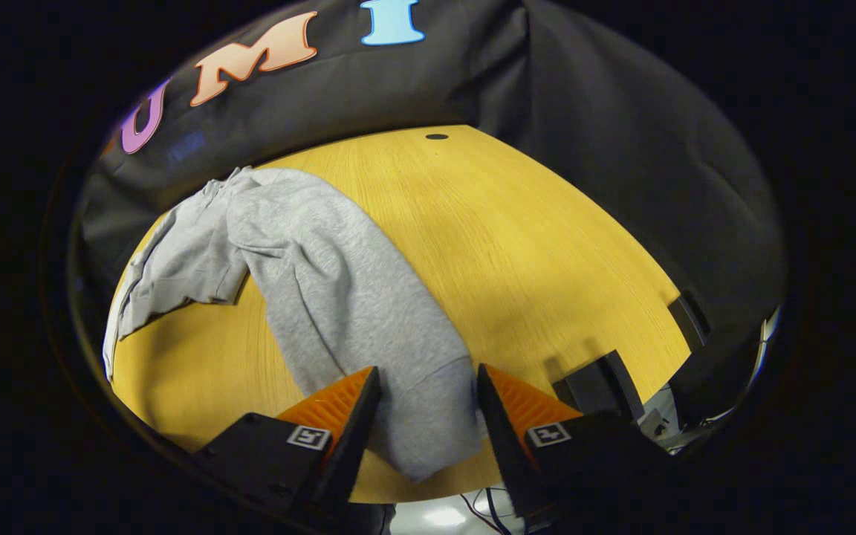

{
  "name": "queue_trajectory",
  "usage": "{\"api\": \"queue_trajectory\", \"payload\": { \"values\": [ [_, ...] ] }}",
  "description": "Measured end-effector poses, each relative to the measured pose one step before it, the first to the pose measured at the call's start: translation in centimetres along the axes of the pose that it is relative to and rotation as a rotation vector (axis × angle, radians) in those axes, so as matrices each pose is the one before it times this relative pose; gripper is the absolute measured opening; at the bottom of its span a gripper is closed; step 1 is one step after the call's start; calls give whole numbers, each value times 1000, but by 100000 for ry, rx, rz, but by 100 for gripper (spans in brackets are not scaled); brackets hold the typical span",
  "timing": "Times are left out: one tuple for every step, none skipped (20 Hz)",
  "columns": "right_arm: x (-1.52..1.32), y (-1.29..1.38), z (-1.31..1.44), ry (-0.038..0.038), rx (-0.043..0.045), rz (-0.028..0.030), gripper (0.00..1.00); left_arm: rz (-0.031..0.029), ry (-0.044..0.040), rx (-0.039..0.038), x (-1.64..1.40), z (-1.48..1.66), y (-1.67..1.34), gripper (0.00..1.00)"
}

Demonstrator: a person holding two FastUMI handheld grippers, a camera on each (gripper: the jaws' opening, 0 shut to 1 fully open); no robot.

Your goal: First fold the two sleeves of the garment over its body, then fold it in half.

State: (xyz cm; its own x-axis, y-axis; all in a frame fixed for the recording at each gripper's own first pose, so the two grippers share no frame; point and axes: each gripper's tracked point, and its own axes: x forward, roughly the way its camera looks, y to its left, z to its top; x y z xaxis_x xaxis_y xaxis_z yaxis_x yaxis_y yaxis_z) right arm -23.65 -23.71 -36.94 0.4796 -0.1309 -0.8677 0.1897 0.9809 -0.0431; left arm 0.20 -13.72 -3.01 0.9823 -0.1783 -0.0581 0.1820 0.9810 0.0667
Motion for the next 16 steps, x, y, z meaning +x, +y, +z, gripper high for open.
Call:
{"api": "queue_trajectory", "payload": {
  "values": [
    [158,298,113,1070,-965,1853,72,345,362,-103,20,4,-514,94],
    [157,541,63,-96,-31,2186,52,919,524,295,-21,-34,-381,95],
    [-25,207,137,597,654,495,33,882,437,326,-184,-121,-194,95],
    [157,289,84,-231,544,1996,14,1207,207,218,-146,-10,-188,94],
    [-212,254,-42,947,2171,1165,10,1058,168,56,-186,10,-16,94],
    [233,182,110,173,2423,1345,6,630,220,-50,-301,116,-14,94],
    [146,190,21,1021,2654,914,6,583,-513,-114,-211,51,-1,94],
    [47,159,-198,2106,2923,1144,6,-167,-515,-119,-101,179,60,94],
    [-16,232,265,817,4021,597,6,-726,-371,354,-72,-70,-25,94],
    [29,517,630,-590,3993,1142,6,-513,-270,983,91,75,138,94],
    [109,345,861,-1358,2085,-90,6,-348,282,1412,66,-148,404,95],
    [38,261,680,-1433,378,-385,6,506,94,1112,-24,-7,680,94],
    [-8,460,853,-1773,-742,138,6,376,-1238,-89,-46,147,758,94],
    [-156,746,752,-2201,-1397,256,6,686,-318,-428,24,110,640,98],
    [-79,765,1084,-2171,-1107,527,5,651,1029,-179,-54,-512,774,94],
    [150,1017,1246,-2602,-685,1122,6,611,184,-364,-12,-122,712,92]
  ]
}}
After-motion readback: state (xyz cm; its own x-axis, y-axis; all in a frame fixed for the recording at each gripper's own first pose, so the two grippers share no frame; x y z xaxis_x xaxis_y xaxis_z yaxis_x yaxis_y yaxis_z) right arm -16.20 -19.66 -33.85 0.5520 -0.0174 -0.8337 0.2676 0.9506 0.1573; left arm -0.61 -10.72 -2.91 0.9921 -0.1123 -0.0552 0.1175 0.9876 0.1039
